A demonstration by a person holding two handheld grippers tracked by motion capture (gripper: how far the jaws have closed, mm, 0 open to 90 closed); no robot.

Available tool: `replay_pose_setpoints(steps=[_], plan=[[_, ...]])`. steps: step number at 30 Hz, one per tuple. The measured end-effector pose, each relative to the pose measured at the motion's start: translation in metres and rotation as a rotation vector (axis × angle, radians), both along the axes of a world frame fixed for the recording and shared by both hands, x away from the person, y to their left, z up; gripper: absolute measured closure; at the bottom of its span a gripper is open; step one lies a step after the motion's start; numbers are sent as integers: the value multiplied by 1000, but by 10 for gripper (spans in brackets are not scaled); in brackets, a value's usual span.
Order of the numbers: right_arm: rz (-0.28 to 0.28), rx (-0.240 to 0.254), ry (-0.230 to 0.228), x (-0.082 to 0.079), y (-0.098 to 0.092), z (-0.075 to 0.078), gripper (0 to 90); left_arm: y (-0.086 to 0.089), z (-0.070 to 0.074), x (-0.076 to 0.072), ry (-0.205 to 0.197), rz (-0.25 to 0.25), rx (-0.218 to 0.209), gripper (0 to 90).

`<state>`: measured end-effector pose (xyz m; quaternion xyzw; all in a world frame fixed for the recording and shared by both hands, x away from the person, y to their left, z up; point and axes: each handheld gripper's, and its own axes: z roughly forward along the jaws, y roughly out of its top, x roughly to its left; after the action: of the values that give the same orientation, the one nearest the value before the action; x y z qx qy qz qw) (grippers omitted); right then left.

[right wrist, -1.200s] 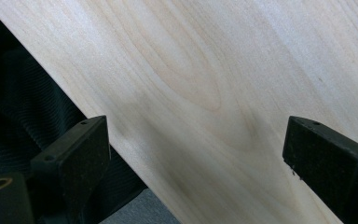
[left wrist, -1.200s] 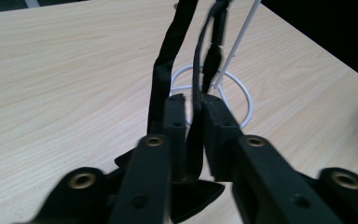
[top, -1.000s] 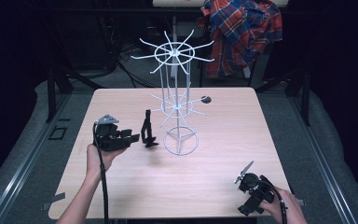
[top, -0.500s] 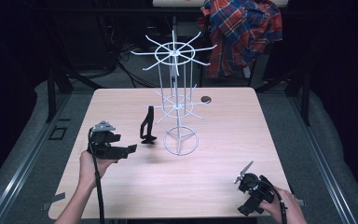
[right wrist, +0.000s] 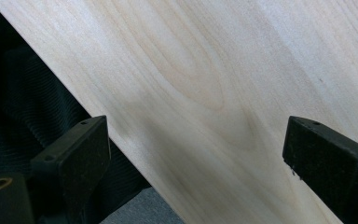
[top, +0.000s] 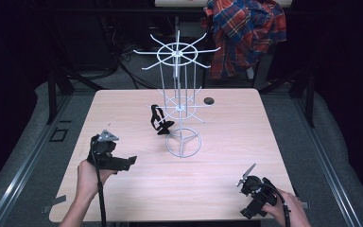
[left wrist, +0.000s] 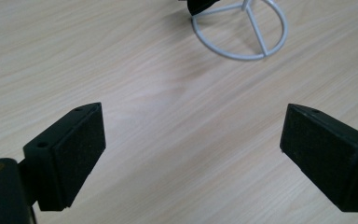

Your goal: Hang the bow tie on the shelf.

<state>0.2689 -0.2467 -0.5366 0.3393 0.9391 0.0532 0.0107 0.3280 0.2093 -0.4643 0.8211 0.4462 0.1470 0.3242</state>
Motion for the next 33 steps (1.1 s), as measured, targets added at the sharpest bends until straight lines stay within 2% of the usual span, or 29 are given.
replay_pose_setpoints(steps=[1,5,7,9,12,17,19,21,25,28,29,30,33], plan=[[1,-1,-1,0,0,0,70,-1,-2,-4,11,-2,28,58],[6,-10,1,0,0,0,70,-1,-10,-10,40,-4,70,31],[6,-9,0,0,0,0,71,0,-13,-13,61,-4,79,15],[-9,13,-8,-1,0,-1,71,1,-16,-15,84,-7,83,7],[9,-9,-1,0,0,1,71,1,-19,-19,95,2,87,1],[10,-15,0,0,0,1,71,5,-25,-24,126,1,101,0],[10,-19,-1,0,1,1,71,7,-32,-29,157,1,128,0],[4,-16,-7,-1,1,1,71,7,-33,-30,165,0,134,0],[3,-6,3,-1,2,-1,72,8,-49,-37,224,-11,198,0],[7,-7,5,0,2,-1,72,9,-52,-36,233,-14,223,0],[20,-17,14,1,2,0,73,10,-51,-36,226,-12,240,0],[14,-5,6,1,2,-1,73,12,-51,-35,219,-9,248,0],[11,9,3,1,3,-2,73,15,-53,-32,231,-7,233,0]])
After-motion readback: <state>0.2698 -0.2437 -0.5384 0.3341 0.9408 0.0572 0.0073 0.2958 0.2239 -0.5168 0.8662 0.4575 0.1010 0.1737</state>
